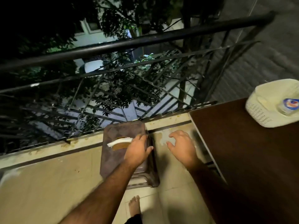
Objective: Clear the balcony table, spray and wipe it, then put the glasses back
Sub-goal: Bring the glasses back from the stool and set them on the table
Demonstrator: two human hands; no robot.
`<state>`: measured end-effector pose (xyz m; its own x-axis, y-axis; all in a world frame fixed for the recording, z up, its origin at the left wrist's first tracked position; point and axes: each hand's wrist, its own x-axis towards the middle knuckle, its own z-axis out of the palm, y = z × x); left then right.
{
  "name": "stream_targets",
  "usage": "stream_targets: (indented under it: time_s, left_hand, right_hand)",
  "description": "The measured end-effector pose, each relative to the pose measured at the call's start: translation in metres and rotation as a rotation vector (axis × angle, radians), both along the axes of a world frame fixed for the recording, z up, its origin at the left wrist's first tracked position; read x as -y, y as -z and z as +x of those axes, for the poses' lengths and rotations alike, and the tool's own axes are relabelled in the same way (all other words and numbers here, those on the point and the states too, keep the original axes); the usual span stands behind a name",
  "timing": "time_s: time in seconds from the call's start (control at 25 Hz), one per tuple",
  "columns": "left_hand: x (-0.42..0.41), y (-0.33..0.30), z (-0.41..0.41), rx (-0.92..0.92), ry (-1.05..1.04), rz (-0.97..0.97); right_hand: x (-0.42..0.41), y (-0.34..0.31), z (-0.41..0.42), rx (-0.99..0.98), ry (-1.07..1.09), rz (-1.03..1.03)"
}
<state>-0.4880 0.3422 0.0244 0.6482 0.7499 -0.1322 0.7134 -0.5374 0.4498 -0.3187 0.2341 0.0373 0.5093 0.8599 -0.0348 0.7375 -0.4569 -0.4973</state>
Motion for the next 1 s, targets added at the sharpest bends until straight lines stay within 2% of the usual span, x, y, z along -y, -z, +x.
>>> stream_targets:
  time_s: [0.16, 0.28, 0.36, 0.6, 0.72, 0.88, 1.0]
  left_hand:
    - [-0.078, 0.025, -0.068, -0.104, -0.048, -0.044]
    - [-0.132, 0.057, -0.107, -0.178, -0.094, -0.103]
    - [-0.157, 0.085, -0.123, -0.198, -0.123, -0.141]
    - [-0.187, 0.170, -0.133, -0.270, -0.135, -0.237]
    - [-0.203, 0.205, -0.127, -0.266, -0.102, -0.212]
    - [-0.211, 0.224, -0.116, -0.282, -0.017, -0.157]
    - [-0.203, 0.214, -0.118, -0.274, 0.009, -0.106]
  right_hand:
    - [-0.080, 0.034, -0.059, -0.057, -0.056, -0.030]
    - [-0.134, 0.068, -0.091, -0.022, -0.118, -0.097]
    - [-0.159, 0.101, -0.108, -0.074, -0.139, -0.150]
    - [-0.205, 0.207, -0.123, -0.045, -0.215, -0.292]
    - [-0.226, 0.242, -0.126, -0.013, -0.280, -0.392]
    - [-0.243, 0.268, -0.128, 0.123, -0.338, -0.429]
    - [-0.233, 0.267, -0.130, 0.192, -0.348, -0.433]
